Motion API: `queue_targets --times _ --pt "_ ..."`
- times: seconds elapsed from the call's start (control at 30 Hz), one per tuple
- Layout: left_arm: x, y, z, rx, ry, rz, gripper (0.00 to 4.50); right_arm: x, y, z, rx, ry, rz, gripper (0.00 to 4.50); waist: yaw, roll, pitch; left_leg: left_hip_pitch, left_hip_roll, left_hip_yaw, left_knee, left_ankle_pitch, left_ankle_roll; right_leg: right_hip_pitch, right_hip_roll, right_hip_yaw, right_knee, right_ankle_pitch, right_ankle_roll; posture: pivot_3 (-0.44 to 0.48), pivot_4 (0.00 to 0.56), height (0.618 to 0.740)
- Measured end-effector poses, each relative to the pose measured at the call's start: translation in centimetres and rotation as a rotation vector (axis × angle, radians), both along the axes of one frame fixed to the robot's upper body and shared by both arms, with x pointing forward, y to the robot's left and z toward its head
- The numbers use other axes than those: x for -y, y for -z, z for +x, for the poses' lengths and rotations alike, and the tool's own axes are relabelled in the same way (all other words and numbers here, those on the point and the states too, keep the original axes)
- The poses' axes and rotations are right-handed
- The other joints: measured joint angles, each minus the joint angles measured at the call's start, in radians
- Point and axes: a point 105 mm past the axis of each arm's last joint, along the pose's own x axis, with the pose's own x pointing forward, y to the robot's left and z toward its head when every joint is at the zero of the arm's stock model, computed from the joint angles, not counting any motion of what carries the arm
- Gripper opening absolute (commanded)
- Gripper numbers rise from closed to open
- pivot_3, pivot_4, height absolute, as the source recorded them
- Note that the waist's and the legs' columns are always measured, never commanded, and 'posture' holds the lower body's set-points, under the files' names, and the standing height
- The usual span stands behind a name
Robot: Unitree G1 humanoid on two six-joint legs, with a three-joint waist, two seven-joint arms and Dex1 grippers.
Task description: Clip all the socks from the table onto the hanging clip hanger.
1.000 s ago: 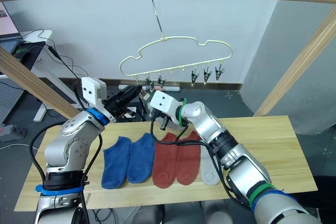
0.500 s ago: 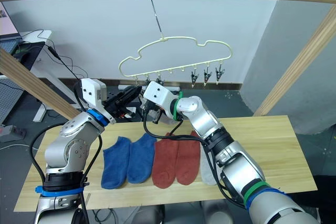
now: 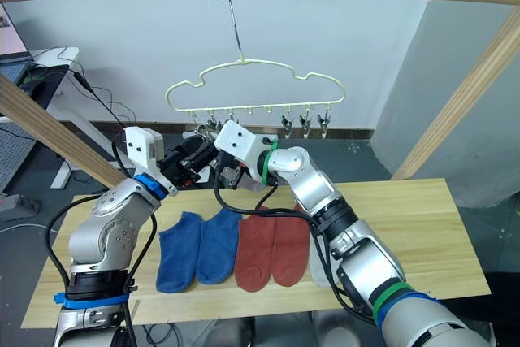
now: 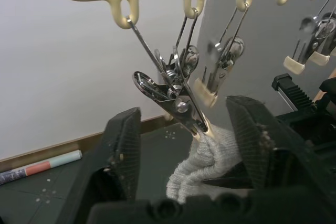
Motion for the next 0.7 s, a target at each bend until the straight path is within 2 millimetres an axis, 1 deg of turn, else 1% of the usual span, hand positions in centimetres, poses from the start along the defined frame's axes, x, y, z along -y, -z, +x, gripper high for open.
queue_targets --times 0.13,0.27,0.33,0.37,0.5,0.6,0.7 --pt "-0.3 0.5 -0.1 -0.011 -0.014 0.010 2.89 0.0 0.4 -0.1 -0.019 0.004 -0.006 2.17 0.000 0.000 0.000 0.000 0.000 0.000 0.000 0.000 0.000 0.000 0.000 0.000 0.000 0.000 0.000 -0.210 0.214 0.730" --pt "-0.7 0.5 -0.2 0.015 -0.051 0.045 2.89 0.4 0.7 -0.4 -0.023 0.004 -0.007 2.17 0.001 0.000 0.000 0.000 0.000 0.000 0.000 0.000 0.000 0.000 0.000 0.000 0.000 0.000 0.000 -0.200 0.212 0.730" --pt "-0.6 0.3 -0.6 0.051 -0.056 0.079 2.89 1.7 1.0 -0.7 -0.017 0.011 -0.013 2.17 0.005 0.000 0.000 0.000 0.000 0.000 0.000 0.000 0.000 0.000 0.000 0.000 0.000 0.000 0.000 -0.198 0.213 0.730" --pt "-0.4 0.3 -0.8 0.068 -0.056 0.096 2.89 2.6 1.2 -0.9 -0.009 0.016 -0.016 2.17 0.008 0.000 0.000 -0.001 0.000 0.000 0.000 0.000 0.000 0.000 -0.001 0.000 -0.001 0.000 0.000 -0.199 0.214 0.730" --pt "-0.4 -0.1 -1.0 0.148 -0.099 0.154 2.89 7.1 1.9 -2.0 0.002 0.055 -0.063 2.17 0.018 0.000 0.000 -0.001 -0.001 0.000 0.000 0.000 0.000 0.000 -0.002 0.000 -0.001 0.000 0.000 -0.211 0.222 0.730" --pt "0.2 -0.7 -1.0 0.221 -0.143 0.164 2.89 9.0 0.6 -3.3 0.030 0.056 -0.052 2.17 0.016 0.000 0.000 0.000 -0.001 0.000 0.000 0.000 0.000 0.000 -0.001 0.000 0.000 0.000 0.000 -0.224 0.228 0.730" --pt "1.2 -1.1 -0.9 0.276 -0.180 0.159 2.89 10.0 -1.0 -5.0 0.045 0.035 -0.017 2.17 0.013 0.000 0.000 0.000 0.000 0.000 0.000 0.000 0.000 0.000 0.000 0.000 0.000 0.000 0.000 -0.234 0.233 0.730"
